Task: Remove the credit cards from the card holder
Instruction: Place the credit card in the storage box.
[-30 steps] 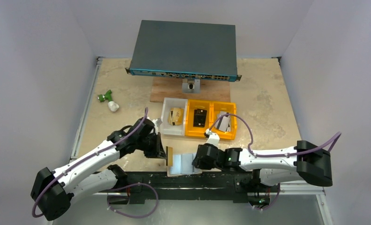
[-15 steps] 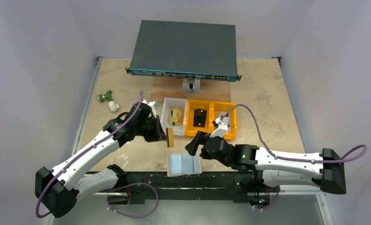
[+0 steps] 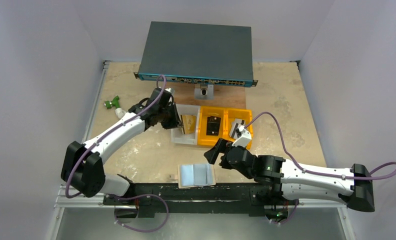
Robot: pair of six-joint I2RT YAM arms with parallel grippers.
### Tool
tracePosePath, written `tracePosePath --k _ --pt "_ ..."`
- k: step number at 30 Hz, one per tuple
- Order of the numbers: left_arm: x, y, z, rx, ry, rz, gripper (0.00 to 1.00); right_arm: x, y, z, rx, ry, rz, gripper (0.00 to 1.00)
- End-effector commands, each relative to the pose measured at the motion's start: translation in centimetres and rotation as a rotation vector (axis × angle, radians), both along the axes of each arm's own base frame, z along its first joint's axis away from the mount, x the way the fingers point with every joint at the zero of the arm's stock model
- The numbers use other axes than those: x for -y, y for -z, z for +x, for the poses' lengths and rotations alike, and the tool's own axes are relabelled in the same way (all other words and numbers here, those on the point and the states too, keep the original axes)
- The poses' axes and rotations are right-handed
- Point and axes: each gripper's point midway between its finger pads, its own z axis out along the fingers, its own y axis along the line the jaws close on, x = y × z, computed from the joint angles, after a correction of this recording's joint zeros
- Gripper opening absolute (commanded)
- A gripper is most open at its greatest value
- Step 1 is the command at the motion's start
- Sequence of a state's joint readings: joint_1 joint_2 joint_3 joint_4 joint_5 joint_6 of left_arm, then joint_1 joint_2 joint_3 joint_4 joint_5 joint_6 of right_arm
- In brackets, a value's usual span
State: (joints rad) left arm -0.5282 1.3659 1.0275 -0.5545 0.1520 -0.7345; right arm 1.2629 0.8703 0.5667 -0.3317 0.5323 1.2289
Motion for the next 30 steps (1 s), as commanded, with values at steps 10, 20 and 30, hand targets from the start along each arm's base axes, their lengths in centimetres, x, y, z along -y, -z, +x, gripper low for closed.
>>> tracePosePath --k 10,20,30 --pt "1.8 0.6 4.2 0.034 0.035 -0.030 0.07 0.3 0.1 0.6 0.002 0.047 -0.010 0.91" --pt "0.8 -0.2 2.2 0.024 0.043 -0.027 0.33 0.0 0.7 0.8 -0.003 0.050 -0.037 0.95" --pt "-0.4 -0.2 -1.6 0.004 0.080 -0.049 0.34 0.0 1.9 0.9 -0.014 0.048 -0.110 0.95"
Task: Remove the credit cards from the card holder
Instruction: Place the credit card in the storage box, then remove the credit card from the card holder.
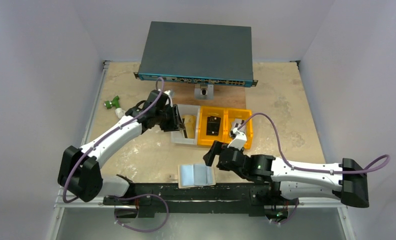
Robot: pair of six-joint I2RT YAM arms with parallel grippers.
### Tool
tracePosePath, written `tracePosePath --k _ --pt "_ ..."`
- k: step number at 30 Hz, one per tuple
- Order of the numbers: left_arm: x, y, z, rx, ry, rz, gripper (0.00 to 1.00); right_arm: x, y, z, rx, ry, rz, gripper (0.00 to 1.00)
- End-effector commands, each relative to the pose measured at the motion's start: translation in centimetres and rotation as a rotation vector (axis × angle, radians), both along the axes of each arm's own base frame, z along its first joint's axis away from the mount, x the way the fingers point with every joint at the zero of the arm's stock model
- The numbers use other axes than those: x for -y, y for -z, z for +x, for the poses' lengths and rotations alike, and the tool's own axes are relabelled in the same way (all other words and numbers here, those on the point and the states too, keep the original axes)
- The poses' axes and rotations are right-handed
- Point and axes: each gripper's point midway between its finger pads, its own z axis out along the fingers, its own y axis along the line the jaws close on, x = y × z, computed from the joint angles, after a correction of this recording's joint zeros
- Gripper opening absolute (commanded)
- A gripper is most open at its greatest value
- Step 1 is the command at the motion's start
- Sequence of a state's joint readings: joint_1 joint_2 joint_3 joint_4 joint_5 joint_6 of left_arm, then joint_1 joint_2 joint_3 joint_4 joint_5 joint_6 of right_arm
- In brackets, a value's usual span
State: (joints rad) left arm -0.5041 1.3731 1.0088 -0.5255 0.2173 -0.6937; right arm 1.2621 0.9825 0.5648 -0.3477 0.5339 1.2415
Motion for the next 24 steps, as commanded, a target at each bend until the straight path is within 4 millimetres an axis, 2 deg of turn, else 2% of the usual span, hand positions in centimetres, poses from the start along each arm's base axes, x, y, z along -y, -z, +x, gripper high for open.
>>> tracePosePath --k 1,5,8,13,15,18,24 --pt "-0.5 -0.7 -2.0 0.007 0.038 -0.026 0.34 -0.3 -1.2 0.9 0.031 0.030 -0.005 0.95" --pt "-0.5 -0.7 -4.3 -0.009 0.068 -0.042 0.34 -1.0 -0.5 0.7 0.013 -0.009 -0.064 0.91" --pt "-0.1 -0.3 -6.3 -0.029 0.095 -0.061 0.34 -1.9 0.3 0.5 -0.006 -0.044 -0.125 0.84" --pt "1.7 1.2 -10.5 -0.073 0.171 -0.075 0.33 -2.2 2.3 -0.2 -0.063 -0.031 -0.147 0.75" --pt "2.6 2.2 -12.4 -0.090 0.205 -0.065 0.33 -1.5 2.5 -0.5 -0.082 -0.001 -0.121 0.69" --pt "3.4 3.5 -14.2 -0.093 0.234 -0.018 0.34 0.3 3.0 -0.9 -0.117 0.071 -0.087 0.67" --pt "4.5 4.3 -15.6 -0.021 0.284 0.128 0.34 3.9 3.2 -1.1 -0.120 0.177 -0.034 0.65"
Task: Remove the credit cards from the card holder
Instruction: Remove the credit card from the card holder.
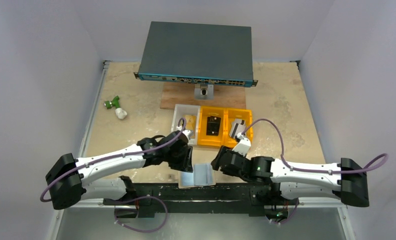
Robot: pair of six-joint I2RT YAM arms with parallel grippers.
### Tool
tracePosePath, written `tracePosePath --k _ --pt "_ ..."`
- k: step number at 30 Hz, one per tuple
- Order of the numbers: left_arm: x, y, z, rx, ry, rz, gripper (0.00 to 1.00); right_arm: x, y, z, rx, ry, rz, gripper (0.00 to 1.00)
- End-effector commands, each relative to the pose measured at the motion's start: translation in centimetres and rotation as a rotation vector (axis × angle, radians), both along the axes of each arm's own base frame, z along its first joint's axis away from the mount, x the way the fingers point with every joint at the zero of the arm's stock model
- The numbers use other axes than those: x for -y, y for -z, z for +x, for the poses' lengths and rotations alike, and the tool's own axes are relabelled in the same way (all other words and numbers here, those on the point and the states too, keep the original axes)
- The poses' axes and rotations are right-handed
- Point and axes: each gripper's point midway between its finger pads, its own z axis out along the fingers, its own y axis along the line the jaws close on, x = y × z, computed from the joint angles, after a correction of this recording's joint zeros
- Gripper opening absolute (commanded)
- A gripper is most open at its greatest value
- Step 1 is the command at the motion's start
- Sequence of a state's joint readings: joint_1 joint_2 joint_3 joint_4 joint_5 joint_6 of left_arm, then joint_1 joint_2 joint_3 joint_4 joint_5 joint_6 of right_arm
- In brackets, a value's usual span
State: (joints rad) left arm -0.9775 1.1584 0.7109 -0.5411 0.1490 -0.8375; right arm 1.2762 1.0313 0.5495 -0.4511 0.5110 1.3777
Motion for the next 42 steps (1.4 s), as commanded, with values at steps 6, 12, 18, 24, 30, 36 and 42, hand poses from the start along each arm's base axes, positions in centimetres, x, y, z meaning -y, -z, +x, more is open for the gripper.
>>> tracePosePath --k 6,12,18,24,30,36,42 --pt "3.9 -0.6 -0.6 0.183 0.092 0.170 0.35 4.0 -0.1 0.3 0.009 0.155 0.033 0.65" --pt "6.0 0.8 -1.3 0.187 0.148 0.230 0.35 4.4 -0.1 0.2 0.005 0.162 0.020 0.64" --pt "6.6 3.0 -1.6 0.183 0.182 0.275 0.36 4.7 -0.4 0.3 0.014 0.164 0.019 0.64" --pt "7.1 5.2 -2.2 0.143 0.206 0.287 0.38 4.7 -0.3 0.2 0.013 0.154 0.005 0.64" --pt "5.2 7.3 -2.2 0.129 0.184 0.380 0.39 4.5 -0.3 0.2 0.012 0.145 -0.005 0.64" --pt "3.1 9.2 -2.4 0.101 0.170 0.486 0.32 4.2 -0.3 0.3 0.012 0.133 -0.016 0.64" --pt "2.7 10.4 -2.8 0.073 0.163 0.503 0.13 3.8 0.1 0.1 -0.001 0.119 -0.026 0.64"
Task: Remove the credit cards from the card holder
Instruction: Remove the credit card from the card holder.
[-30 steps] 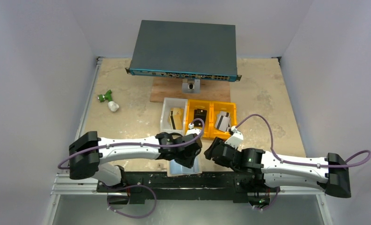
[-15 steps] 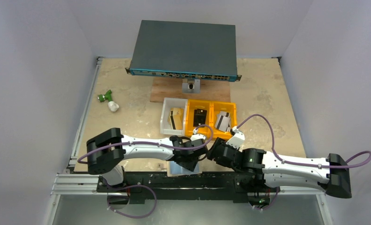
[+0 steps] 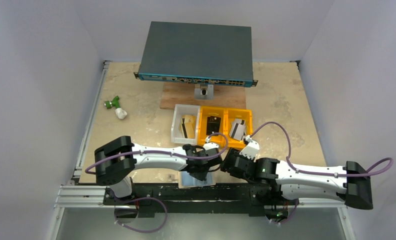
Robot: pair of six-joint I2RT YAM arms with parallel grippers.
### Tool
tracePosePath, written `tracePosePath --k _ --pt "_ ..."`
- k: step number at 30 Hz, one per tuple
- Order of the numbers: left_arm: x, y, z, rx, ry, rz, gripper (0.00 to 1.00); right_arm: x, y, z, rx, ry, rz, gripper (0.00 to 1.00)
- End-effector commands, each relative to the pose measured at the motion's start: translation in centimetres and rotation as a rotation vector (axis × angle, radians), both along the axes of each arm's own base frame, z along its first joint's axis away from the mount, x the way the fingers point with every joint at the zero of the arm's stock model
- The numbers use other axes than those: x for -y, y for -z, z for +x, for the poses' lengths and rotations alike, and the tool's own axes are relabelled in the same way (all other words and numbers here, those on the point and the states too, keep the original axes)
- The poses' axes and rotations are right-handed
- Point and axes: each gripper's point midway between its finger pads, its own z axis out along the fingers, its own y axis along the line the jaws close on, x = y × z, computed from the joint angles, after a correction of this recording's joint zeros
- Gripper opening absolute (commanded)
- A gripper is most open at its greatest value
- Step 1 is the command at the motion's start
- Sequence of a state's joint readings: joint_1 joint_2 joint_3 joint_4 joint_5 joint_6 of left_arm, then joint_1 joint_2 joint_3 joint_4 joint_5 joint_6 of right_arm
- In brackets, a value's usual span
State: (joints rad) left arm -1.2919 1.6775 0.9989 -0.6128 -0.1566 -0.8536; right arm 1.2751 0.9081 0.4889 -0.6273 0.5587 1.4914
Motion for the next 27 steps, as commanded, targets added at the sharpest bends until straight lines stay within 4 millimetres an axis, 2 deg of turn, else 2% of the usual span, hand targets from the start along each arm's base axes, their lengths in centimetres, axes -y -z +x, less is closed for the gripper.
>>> tracePosePath --k 1,4,9,16,22,27 --pt "-2.6 3.8 -0.8 -0.036 -0.020 0.115 0.09 -0.8 -1.1 0.6 0.026 0.005 0.024 0.64" --pt "-2.7 3.6 -0.7 -0.060 -0.041 0.067 0.00 -1.5 -1.1 0.5 0.025 -0.018 0.041 0.63" --pt "-2.9 2.6 0.1 -0.100 -0.086 -0.090 0.00 -3.4 -1.9 0.8 0.062 -0.091 0.070 0.58" --pt "-2.9 1.1 0.2 -0.166 -0.097 -0.294 0.00 -7.9 -2.9 0.3 0.066 -0.229 0.164 0.39" --pt "-2.3 -0.1 0.0 -0.172 -0.077 -0.389 0.00 -10.1 -2.5 -0.1 0.044 -0.274 0.210 0.27" --pt "-2.7 0.0 0.0 -0.174 -0.085 -0.391 0.00 -11.0 -1.5 -0.2 0.011 -0.270 0.210 0.22"
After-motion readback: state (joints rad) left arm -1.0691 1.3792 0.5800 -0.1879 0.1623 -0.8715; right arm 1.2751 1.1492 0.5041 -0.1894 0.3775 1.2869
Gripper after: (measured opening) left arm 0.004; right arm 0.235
